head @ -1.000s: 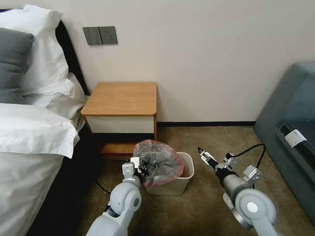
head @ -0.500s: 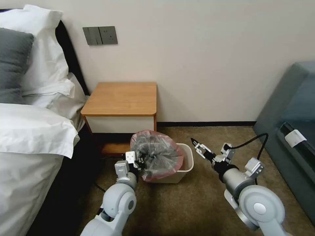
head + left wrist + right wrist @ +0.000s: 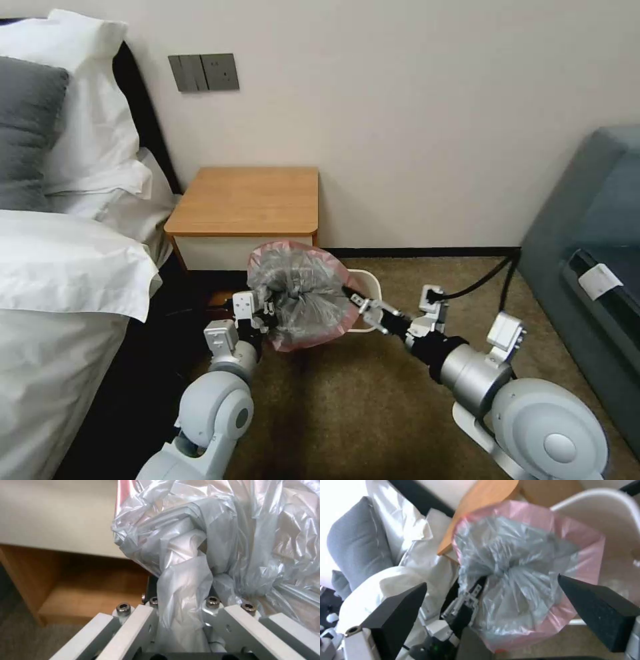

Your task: Pick up the garbage bag from the table and place it over the trash can.

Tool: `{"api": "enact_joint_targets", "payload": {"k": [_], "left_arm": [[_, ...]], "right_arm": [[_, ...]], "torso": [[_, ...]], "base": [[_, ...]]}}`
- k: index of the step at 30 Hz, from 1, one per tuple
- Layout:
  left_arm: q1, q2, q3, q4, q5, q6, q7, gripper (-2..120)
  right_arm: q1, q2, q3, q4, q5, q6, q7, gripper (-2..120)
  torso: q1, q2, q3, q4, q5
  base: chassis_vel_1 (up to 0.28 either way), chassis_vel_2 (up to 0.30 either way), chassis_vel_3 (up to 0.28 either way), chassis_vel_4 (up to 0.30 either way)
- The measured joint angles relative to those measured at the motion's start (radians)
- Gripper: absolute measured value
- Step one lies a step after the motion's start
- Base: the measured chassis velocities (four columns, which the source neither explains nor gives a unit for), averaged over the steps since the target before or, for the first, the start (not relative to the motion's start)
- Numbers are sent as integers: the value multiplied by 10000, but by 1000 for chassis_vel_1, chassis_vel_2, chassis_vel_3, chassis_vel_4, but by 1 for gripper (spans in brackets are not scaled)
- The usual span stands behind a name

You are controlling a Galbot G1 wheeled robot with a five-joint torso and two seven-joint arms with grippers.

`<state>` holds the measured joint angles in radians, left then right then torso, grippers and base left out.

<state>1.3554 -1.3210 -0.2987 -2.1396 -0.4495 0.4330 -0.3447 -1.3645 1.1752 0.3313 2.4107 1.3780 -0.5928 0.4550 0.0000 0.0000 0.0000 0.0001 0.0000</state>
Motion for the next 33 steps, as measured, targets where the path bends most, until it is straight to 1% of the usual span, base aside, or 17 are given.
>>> {"api": "enact_joint_targets", "payload": {"k": [2, 4, 6, 10, 17, 22, 27, 33], "left_arm": [[46, 38, -36, -98, 141, -69, 63, 7], [61, 54, -49, -124, 215, -79, 73, 7], [75, 79, -77, -144, 537, -144, 140, 7], [74, 86, -72, -187, 711, -202, 193, 7], [128, 32, 10, -312, 1039, -321, 277, 7], [206, 48, -24, -509, 1169, -337, 345, 7], [260, 75, -91, -663, 1176, -337, 384, 7], [267, 85, -117, -772, 1208, -336, 437, 7]], "right_arm": [[270, 85, -309, -191, 68, 164, 332, 100], [357, 124, -428, -276, 47, 263, 436, 100], [581, 292, -742, -589, -189, 485, 732, 100], [802, 443, -936, -932, -308, 753, 1092, 100], [1230, 630, -1089, -1325, -96, 1199, 1670, 100], [1427, 754, -1102, -1527, 218, 1310, 1893, 100], [1576, 881, -1173, -1723, 268, 1380, 1994, 100], [1728, 960, -1280, -1836, 299, 1505, 2405, 100]], "torso": [[0, 0, 0, 0, 0], [0, 0, 0, -1, 0], [0, -1, 0, 1, -1], [0, -1, 0, 0, -1], [0, -1, 0, -1, -1], [0, 0, 0, -1, 0], [1, 0, 1, -1, -1], [0, -1, 0, -1, -1]], "base": [[0, 0, 0, 0], [0, 0, 0, 0], [0, 0, 0, 0], [0, 0, 0, 0], [0, 0, 0, 0], [0, 0, 0, 0], [0, 0, 0, 0], [0, 0, 0, 0]]}}
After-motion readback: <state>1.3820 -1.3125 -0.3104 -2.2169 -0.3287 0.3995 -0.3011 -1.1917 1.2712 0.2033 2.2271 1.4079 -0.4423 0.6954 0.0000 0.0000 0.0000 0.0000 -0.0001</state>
